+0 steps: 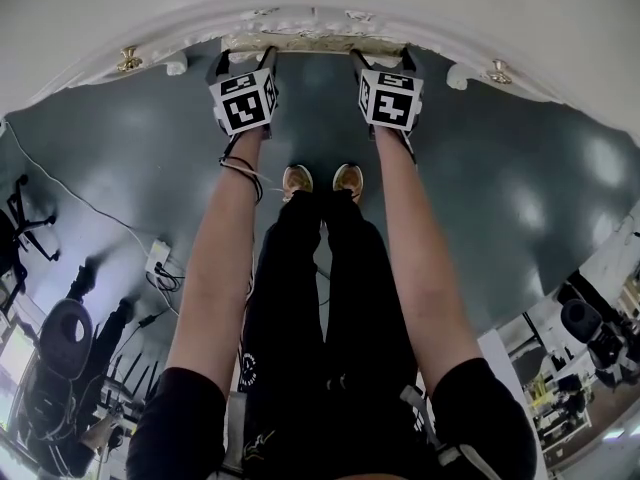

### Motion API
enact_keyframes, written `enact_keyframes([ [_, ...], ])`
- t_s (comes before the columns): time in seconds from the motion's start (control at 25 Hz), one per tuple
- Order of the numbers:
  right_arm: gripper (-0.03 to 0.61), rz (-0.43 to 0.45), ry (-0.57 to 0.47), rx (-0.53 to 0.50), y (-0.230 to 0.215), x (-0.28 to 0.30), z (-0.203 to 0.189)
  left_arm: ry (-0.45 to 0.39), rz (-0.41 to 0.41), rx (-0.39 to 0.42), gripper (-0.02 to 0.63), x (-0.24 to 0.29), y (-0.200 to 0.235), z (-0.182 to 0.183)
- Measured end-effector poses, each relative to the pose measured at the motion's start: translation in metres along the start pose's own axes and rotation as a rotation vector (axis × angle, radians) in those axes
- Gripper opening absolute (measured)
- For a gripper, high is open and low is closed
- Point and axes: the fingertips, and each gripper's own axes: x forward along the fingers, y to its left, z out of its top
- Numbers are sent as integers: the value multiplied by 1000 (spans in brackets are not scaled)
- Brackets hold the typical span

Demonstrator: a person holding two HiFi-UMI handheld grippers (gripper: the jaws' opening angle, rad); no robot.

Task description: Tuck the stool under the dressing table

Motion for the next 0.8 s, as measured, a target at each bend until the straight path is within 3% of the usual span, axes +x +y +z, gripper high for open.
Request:
enact_keyframes([
  [0.4, 435, 5, -24, 0, -7, -2, 4, -23, -11, -13, 374, -1, -6, 3],
  [0.48, 416, 14, -32, -7, -3, -14, 5, -15, -31, -15, 400, -10, -9, 0],
  [0.64, 426, 38, -73, -40, 10, -64, 14, -16, -83, 4, 403, -62, -24, 1],
  [0.8, 430, 63, -129, -63, 23, -128, 37, -71, -133, 49, 403, -130, -40, 28],
])
